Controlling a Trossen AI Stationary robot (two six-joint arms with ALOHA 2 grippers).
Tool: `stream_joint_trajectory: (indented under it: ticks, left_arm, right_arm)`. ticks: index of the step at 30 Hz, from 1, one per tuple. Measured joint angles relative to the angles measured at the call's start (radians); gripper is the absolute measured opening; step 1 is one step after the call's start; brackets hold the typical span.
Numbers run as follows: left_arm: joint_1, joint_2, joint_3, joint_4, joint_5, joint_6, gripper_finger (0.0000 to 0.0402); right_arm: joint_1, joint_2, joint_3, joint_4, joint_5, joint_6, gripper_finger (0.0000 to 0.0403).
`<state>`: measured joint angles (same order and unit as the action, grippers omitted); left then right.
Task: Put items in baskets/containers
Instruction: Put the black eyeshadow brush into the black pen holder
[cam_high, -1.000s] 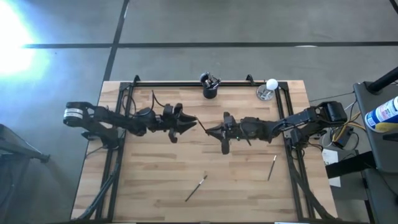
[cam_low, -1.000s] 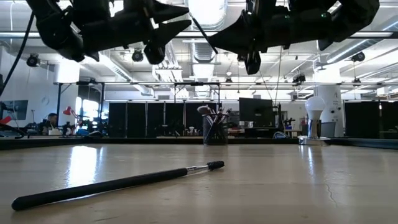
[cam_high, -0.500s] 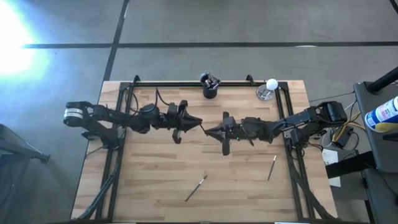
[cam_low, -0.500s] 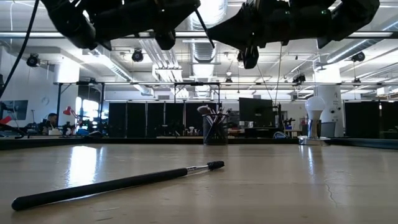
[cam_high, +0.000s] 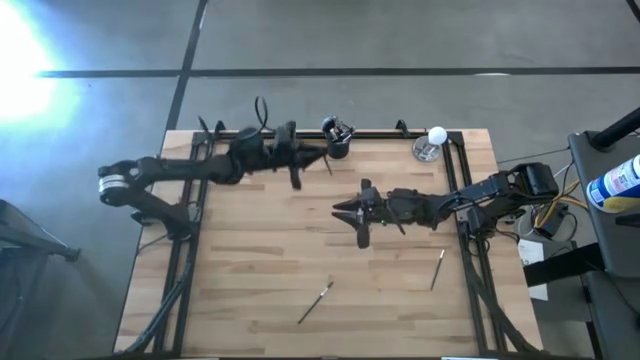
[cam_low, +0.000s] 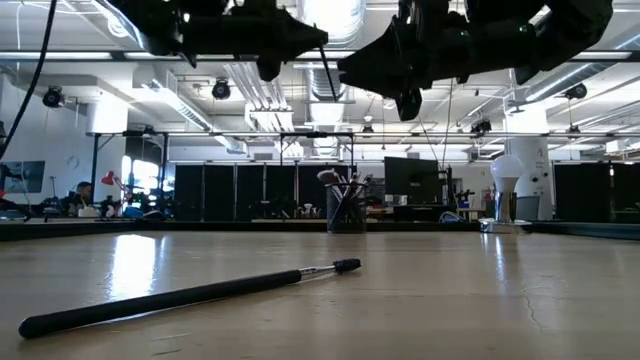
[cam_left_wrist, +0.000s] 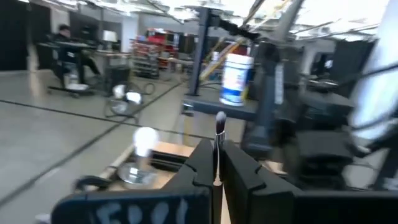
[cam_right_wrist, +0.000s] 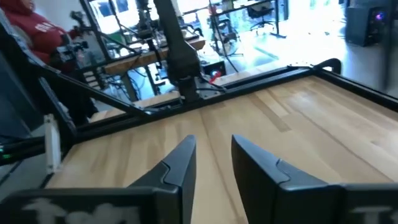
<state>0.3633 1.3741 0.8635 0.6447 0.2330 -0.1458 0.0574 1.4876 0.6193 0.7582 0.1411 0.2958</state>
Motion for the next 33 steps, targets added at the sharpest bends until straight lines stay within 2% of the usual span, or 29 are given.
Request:
stream_joint_trajectory:
  ticks: [4, 9, 14, 20, 29, 33]
  left_arm:
    - [0.099, 0.077, 0.074, -0.009, 0.027, 0.045, 0.0011]
    - [0.202, 0.229, 0.179, -0.009, 0.041, 0.086, 0.0011]
    - [0.259, 0.413, 0.296, -0.012, 0.043, 0.1, 0.0011]
    - [0.3, 0.577, 0.405, -0.011, 0.055, 0.108, 0.0011]
    - [0.31, 0.649, 0.425, -0.02, 0.063, 0.123, 0.0012]
    - [0.31, 0.645, 0.425, -0.071, 0.063, 0.109, 0.0048]
  right_arm:
    - [0.001, 0.0, -0.013, 0.0, 0.017, -0.008, 0.0101]
    - [0.001, 0.0, -0.02, 0.001, 0.019, -0.009, 0.0084]
    - [0.001, 0.0, -0.021, 0.001, 0.019, -0.016, 0.0064]
    - [0.001, 0.0, -0.021, 0.001, 0.019, -0.031, 0.0054]
    - [0.001, -0.001, -0.024, 0.002, 0.019, -0.04, 0.0054]
    - [0.001, -0.001, -0.024, 0.002, 0.019, -0.046, 0.0054]
